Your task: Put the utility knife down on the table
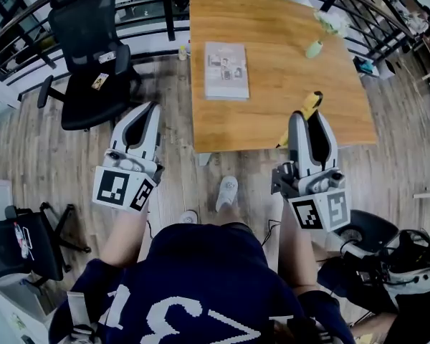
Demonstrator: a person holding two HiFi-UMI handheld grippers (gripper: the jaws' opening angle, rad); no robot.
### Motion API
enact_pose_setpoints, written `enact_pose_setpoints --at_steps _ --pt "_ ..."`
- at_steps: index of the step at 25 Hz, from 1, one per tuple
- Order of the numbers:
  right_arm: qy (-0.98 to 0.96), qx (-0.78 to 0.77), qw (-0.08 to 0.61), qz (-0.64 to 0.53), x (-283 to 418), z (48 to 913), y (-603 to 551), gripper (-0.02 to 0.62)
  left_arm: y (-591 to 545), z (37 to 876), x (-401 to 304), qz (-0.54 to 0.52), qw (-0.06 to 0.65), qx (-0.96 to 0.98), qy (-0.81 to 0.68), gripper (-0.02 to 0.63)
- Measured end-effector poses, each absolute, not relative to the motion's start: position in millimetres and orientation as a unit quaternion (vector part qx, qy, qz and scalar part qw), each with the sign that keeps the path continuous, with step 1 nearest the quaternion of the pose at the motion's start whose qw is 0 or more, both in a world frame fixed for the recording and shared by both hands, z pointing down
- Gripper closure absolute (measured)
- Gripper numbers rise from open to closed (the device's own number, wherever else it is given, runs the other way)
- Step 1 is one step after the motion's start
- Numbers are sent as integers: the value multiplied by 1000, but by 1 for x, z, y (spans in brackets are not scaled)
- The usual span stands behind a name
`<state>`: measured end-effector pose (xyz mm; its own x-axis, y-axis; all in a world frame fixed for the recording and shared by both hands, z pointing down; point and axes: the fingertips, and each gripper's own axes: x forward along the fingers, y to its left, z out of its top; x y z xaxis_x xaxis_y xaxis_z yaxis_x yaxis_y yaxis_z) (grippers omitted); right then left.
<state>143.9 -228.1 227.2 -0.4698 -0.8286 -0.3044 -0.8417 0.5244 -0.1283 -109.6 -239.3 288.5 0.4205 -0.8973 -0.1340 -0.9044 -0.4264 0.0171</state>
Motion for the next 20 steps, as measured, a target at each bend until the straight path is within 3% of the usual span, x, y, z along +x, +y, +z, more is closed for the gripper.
enact_pose_setpoints --at_steps 12,20 --pt "905 -394 159 -8 182 226 -372 457 -336 283 -77 61 34 -776 627 591" --pt "922 -350 75 -147 141 337 -412 457 -361 338 -57 34 -11 -778 627 591"
